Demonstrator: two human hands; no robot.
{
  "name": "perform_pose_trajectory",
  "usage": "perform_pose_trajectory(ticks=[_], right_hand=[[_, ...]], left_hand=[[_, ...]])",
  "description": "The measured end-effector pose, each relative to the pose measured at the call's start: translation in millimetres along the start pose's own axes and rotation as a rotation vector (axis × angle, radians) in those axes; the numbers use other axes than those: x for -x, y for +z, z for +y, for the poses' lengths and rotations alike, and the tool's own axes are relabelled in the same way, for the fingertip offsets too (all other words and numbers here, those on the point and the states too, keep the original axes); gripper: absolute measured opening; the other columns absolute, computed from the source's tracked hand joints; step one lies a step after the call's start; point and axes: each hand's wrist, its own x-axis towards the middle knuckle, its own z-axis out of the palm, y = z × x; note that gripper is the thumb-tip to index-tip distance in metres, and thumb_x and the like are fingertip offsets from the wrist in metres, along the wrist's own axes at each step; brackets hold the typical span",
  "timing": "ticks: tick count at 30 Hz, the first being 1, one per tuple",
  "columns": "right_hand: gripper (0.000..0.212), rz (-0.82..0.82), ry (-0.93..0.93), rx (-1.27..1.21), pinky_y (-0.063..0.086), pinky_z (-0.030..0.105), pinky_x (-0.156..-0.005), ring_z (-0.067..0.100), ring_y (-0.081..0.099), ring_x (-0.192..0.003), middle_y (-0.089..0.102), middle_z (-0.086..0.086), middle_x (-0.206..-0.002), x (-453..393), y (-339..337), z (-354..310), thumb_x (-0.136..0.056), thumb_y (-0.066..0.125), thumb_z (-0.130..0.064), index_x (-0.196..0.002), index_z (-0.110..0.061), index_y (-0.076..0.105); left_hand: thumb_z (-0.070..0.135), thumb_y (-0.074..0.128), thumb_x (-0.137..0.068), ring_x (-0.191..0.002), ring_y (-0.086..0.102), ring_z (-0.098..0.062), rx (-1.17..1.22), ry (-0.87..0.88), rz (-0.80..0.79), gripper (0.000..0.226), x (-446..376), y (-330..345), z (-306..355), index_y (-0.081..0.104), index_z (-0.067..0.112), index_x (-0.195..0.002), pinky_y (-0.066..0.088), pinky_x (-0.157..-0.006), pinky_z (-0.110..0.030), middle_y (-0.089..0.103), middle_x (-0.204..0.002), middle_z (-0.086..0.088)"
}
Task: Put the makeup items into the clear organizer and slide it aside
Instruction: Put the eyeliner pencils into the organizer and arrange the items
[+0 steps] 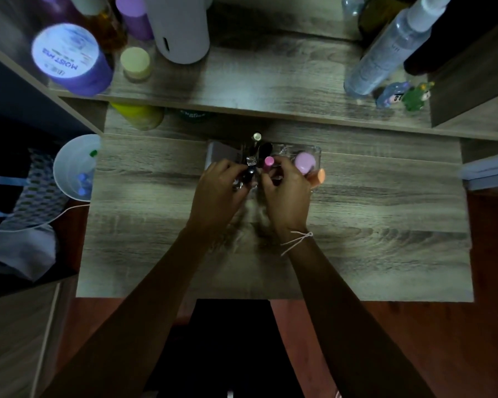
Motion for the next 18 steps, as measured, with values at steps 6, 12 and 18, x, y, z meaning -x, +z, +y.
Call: perform_pose_trajectory(ticks=[6, 12, 18], right_hand=[[0.030, -0.006, 0.005, -0.006, 0.058, 0.042, -0.080, 0.020, 0.070, -0.090, 0.074, 0.003, -0.097, 1, 0, 4, -0.083, 0.068, -0.016, -0.112, -0.019, 0.063], [0.032, -0.024, 0.007, -0.014, 0.059, 0.036, -0.080, 0.017, 0.069, -0.088, 0.073, 0.002, -0.097, 4, -3, 6, -0.084, 0.068, -0.019, -0.116, -0.017, 0.060], [0.021, 0.082, 0.009, -0.065, 0.048, 0.013, -0.065, 0.003, 0.062, -0.073, 0.071, -0.005, -0.087, 37, -23, 13, -0.086, 0.065, -0.028, -0.106, -0.027, 0.058]], left_hand=[[0.020, 0.069, -0.083, -0.096, 0.055, -0.028, 0.016, -0.018, 0.004, 0.034, 0, 2, -2, 0.061, 0.005, -0.113, 0.041, -0.079, -0.031, 0.061, -0.104, -0.016], [0.019, 0.067, -0.084, -0.100, 0.054, -0.027, 0.025, -0.026, -0.003, 0.037, 1, 2, -2, 0.058, 0.007, -0.117, 0.042, -0.081, -0.030, 0.059, -0.109, -0.015], [0.018, 0.068, -0.082, -0.098, 0.054, -0.021, 0.053, -0.024, 0.022, 0.038, 26, -16, 2, 0.058, 0.009, -0.117, 0.041, -0.081, -0.025, 0.058, -0.113, -0.015]])
